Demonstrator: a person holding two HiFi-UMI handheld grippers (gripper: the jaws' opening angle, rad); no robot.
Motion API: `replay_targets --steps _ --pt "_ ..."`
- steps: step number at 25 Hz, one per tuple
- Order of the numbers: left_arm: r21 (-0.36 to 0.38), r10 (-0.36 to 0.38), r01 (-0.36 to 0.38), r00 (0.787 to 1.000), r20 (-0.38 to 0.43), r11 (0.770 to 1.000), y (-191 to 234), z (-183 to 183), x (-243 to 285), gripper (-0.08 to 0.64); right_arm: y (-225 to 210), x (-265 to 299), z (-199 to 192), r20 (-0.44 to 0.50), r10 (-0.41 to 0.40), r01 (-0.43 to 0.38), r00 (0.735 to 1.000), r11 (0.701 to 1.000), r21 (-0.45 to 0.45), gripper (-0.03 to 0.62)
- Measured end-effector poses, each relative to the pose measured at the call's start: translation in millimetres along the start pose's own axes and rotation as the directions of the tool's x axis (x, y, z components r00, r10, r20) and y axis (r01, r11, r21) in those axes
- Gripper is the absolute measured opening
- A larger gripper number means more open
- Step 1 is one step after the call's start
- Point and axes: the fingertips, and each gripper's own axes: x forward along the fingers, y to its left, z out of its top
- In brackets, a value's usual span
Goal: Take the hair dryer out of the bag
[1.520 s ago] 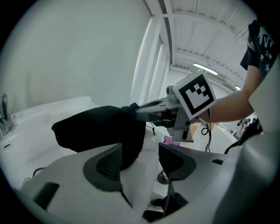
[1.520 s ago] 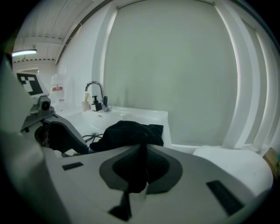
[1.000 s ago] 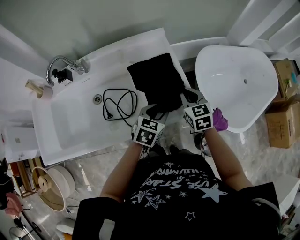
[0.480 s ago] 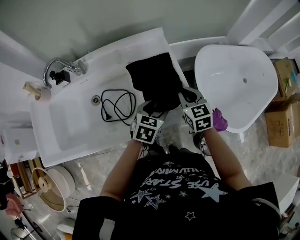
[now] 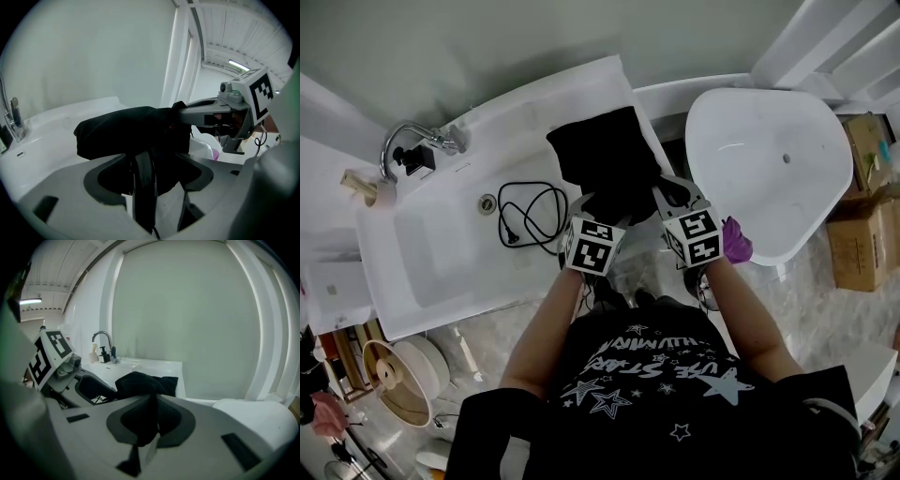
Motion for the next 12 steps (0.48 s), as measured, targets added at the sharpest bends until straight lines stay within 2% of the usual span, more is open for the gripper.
replay_targets --steps 5,8,12 --pt "0.008 0.010 -0.010 1.000 -0.013 1.000 5.2 -1.2 9.6 0.336 0.8 1.5 0.3 -0.001 0.009 -0.009 1.000 1.000 -0.002 0.028" --pt "0.040 0.034 -0.033 0.999 -0.025 0.999 7.8 -5.6 14.2 0.332 2.0 2.7 0.4 0.001 0.010 -0.010 1.000 1.000 -0.005 0.028" --pt "0.088 0.086 -0.084 0.996 -0.028 0.993 11.4 -9.7 13.7 0.290 2.1 2.2 0.3 0.004 0.007 -0.007 1.000 1.000 -0.007 0.028"
